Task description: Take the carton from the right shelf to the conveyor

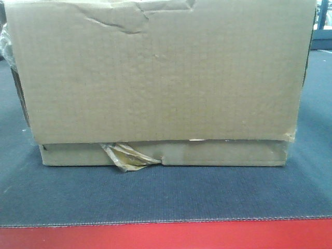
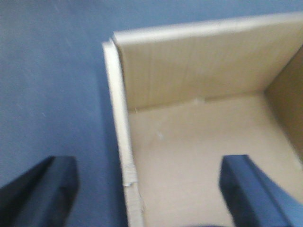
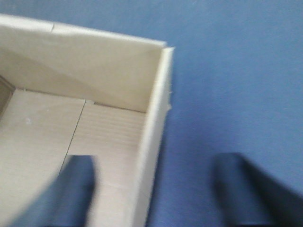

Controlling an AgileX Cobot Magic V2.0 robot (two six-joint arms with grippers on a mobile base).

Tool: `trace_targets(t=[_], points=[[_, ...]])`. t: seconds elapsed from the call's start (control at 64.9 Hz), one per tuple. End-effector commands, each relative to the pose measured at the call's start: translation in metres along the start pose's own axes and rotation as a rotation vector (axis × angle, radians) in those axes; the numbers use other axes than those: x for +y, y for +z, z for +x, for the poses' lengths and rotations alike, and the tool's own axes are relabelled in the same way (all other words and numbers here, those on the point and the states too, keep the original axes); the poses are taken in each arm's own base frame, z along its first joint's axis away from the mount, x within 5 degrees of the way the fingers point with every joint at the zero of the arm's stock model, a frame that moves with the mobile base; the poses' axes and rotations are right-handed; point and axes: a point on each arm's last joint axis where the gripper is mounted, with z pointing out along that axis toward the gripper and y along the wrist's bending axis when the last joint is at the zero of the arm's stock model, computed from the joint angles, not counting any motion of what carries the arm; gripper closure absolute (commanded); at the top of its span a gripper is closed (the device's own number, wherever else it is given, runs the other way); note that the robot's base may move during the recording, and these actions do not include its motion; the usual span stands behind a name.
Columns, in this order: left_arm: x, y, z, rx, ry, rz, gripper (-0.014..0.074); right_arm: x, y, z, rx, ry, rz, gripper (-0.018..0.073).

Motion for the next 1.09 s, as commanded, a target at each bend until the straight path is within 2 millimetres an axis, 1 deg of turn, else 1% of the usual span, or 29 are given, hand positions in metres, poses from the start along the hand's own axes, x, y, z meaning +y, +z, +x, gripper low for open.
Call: trace_targets(t=[0.0, 0.046, 0.062, 0.092, 0.123, 0.139, 0.17, 0.2, 0.247, 0.324, 0.339, 0.385, 0.478, 0.524, 0.555, 0.57, 0.586, 0.632, 0.647, 0.74, 0.909, 1.017, 1.079], points=[[0.012, -0.031, -0.003, -0.089, -0.010, -0.008, 0.0246, -0.007, -0.026, 0.004, -0.034, -0.003, 0.025, 0.0379], [0.019, -0.041, -0.001, -0.117, -0.023, -0.014, 0.0323, -0.010, -0.035, 0.008, -0.051, 0.002, 0.037, 0.0456], [0.021, -0.044, 0.000, -0.126, -0.027, -0.014, 0.0363, -0.011, -0.040, 0.010, -0.058, 0.003, 0.042, 0.0489], [0.025, -0.052, 0.002, -0.147, -0.036, -0.019, 0.0419, -0.012, -0.047, 0.014, -0.072, -0.002, 0.053, 0.0529], [0.030, -0.056, 0.006, -0.153, -0.043, -0.026, 0.0475, -0.015, -0.050, 0.020, -0.071, -0.004, 0.068, 0.0561], [0.033, -0.060, 0.009, -0.160, -0.049, -0.030, 0.0517, -0.016, -0.055, 0.022, -0.084, -0.010, 0.077, 0.0582], [0.038, -0.064, 0.013, -0.170, -0.058, -0.040, 0.0573, -0.018, -0.057, 0.030, -0.079, -0.018, 0.094, 0.0609], [0.042, -0.068, 0.017, -0.178, -0.063, -0.048, 0.0633, -0.019, -0.059, 0.036, -0.089, -0.029, 0.112, 0.0620], [0.048, -0.073, 0.027, -0.186, -0.070, -0.061, 0.0617, -0.020, -0.066, 0.047, -0.107, -0.040, 0.125, 0.0615], [0.057, -0.077, 0.044, -0.205, -0.081, -0.082, 0.0596, -0.022, -0.068, 0.069, -0.120, -0.050, 0.134, 0.0615], [0.060, -0.078, 0.051, -0.207, -0.084, -0.091, 0.0596, -0.022, -0.069, 0.078, -0.121, -0.053, 0.136, 0.0615], [0.064, -0.078, 0.064, -0.207, -0.088, -0.104, 0.0596, -0.022, -0.073, 0.088, -0.147, -0.056, 0.135, 0.0615], [0.072, -0.078, 0.098, -0.201, -0.097, -0.124, 0.0596, -0.023, -0.073, 0.123, -0.184, -0.062, 0.131, 0.0615], [0.073, -0.078, 0.115, -0.204, -0.096, -0.123, 0.0596, -0.023, -0.074, 0.140, -0.208, -0.065, 0.128, 0.0615], [0.073, -0.078, 0.125, -0.212, -0.094, -0.120, 0.0596, -0.023, -0.078, 0.146, -0.233, -0.066, 0.127, 0.0615], [0.073, -0.079, 0.130, -0.215, -0.092, -0.118, 0.0596, -0.024, -0.076, 0.154, -0.229, -0.067, 0.126, 0.0615], [0.073, -0.079, 0.138, -0.217, -0.091, -0.116, 0.0596, -0.023, -0.079, 0.158, -0.248, -0.068, 0.125, 0.0615], [0.073, -0.080, 0.152, -0.241, -0.085, -0.106, 0.0596, -0.024, -0.078, 0.174, -0.257, -0.069, 0.124, 0.0615], [0.073, -0.080, 0.157, -0.247, -0.084, -0.104, 0.0596, -0.024, -0.078, 0.176, -0.265, -0.070, 0.123, 0.0615], [0.073, -0.087, 0.190, -0.283, -0.085, -0.088, 0.0596, -0.025, -0.082, 0.207, -0.310, -0.074, 0.120, 0.0615], [0.074, -0.102, 0.233, -0.360, -0.086, -0.078, 0.0596, -0.025, -0.095, 0.247, -0.414, -0.079, 0.115, 0.0615], [0.074, -0.114, 0.252, -0.430, -0.090, -0.073, 0.0596, -0.024, -0.105, 0.270, -0.496, -0.083, 0.113, 0.0615], [0.074, -0.121, 0.260, -0.470, -0.092, -0.070, 0.0596, -0.024, -0.109, 0.280, -0.537, -0.084, 0.112, 0.0615]])
